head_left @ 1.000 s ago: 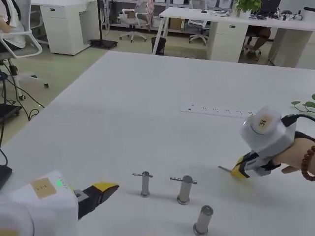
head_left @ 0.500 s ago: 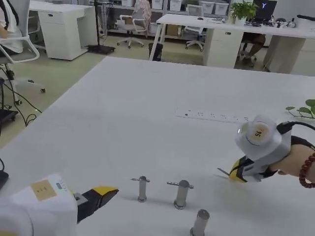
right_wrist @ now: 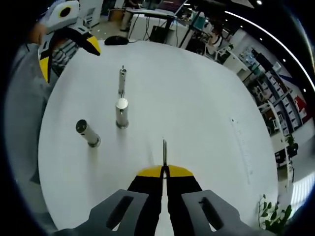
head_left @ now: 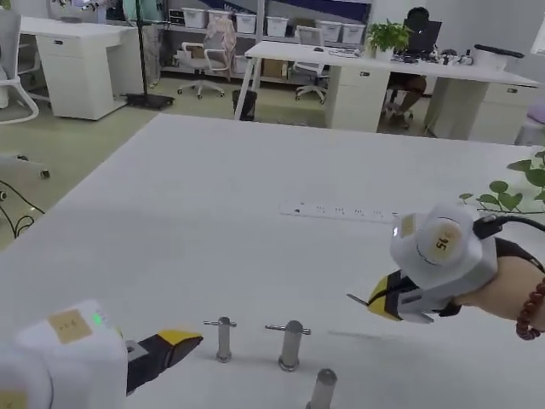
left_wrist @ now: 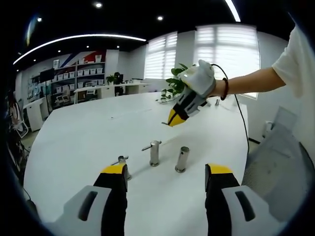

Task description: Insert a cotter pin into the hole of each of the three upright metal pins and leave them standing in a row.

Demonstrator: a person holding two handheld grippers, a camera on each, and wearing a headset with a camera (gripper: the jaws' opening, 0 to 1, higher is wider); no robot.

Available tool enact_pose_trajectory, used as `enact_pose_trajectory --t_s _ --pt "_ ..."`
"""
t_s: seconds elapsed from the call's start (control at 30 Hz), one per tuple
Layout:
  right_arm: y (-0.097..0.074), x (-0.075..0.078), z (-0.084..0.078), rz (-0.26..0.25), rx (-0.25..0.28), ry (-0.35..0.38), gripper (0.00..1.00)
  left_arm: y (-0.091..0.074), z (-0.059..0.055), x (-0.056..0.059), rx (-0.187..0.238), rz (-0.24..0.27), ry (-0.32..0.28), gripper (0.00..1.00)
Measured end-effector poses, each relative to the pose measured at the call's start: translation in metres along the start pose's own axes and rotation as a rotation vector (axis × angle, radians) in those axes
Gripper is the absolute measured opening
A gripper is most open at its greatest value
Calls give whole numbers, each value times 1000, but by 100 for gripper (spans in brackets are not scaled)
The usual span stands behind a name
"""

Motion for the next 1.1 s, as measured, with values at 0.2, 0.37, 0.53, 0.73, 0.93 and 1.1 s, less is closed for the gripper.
enact_pose_trajectory --t_s 0.2,0.37,0.53,0.73,0.93,1.1 --pt "-14 -12 16 -11 38 -40 2 3 4 1 0 -14 -7 59" --pt "-22 -23 29 -10 72 -72 2 8 8 2 2 -24 -19 56" --pt "-28 -33 40 -11 97 -108 2 13 10 4 -9 -35 -29 52" --pt "-32 -45 49 -10 120 -145 2 22 16 8 -18 -51 -22 47" --pt "-34 -55 58 -9 147 -171 2 29 22 11 -6 -65 -41 43" --pt "-35 -61 63 -16 161 -200 2 34 27 11 3 -69 -52 39"
Point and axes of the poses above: the centre of the closed fingertips' face, and the gripper's own axes: y roughly forward along the fingers, x roughly to its right, z roughly out of its top, the point moved 5 cm from there along -y, roughly backward along the fingers, and after that the axes turned 4 degrees about -y, right-handed, at the moved point
